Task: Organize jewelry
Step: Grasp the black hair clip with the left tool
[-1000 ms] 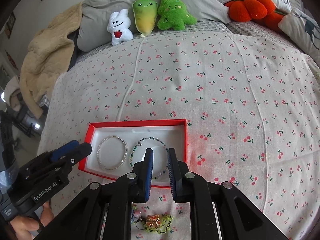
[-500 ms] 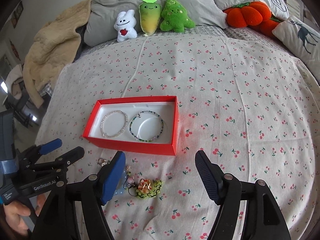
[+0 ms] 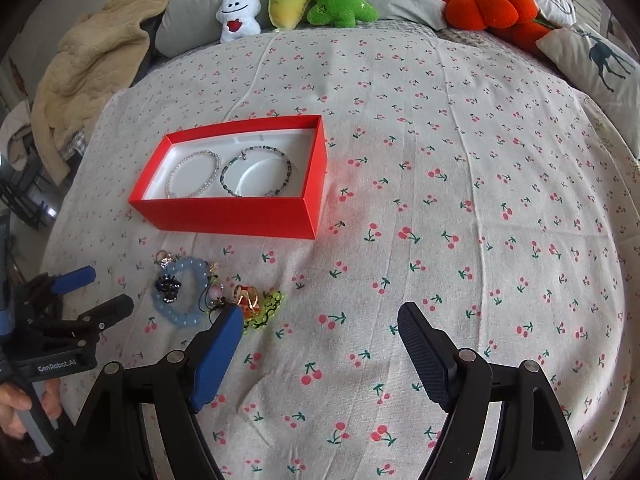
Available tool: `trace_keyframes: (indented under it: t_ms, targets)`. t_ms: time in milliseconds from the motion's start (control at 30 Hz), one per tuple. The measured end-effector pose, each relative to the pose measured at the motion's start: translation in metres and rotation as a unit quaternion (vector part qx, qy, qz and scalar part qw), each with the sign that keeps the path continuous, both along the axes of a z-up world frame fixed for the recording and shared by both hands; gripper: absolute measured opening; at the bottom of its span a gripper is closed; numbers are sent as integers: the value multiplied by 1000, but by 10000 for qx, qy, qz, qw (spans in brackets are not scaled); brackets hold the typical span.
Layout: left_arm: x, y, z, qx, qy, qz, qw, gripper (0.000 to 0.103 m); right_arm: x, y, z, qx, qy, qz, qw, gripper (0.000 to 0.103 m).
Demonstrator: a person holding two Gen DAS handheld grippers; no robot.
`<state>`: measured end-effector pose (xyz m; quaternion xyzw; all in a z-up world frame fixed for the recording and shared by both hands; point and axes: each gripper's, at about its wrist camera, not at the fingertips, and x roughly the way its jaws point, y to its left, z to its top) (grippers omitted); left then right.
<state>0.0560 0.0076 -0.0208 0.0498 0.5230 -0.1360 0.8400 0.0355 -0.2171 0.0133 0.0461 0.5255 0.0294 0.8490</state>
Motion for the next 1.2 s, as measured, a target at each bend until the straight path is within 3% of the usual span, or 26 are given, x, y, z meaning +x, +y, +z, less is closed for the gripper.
trace_keyframes:
  t_ms: [333, 500, 600, 867, 1200]
  targets:
    - [-9, -5, -7, -397, -55, -540, 9977, 88, -12, 6, -23, -39, 297, 97, 9995, 81]
    - [-8, -19, -7, -633, -114, -908, 9938, 57, -11, 4, -24, -11, 325, 67, 9994, 81]
    - [-5, -26, -8, -700, -126, -1009, 9924, 48, -9, 4, -26, -14, 357, 60, 9993, 81]
    - [2, -36, -13, -487, -254, -989, 9936, 48, -9, 3, -28, -43, 405, 90, 9991, 81]
    - [5, -44, -13, -315, -413, -1037, 9932, 38, -8, -1, -28, -18, 439, 6, 9990, 81]
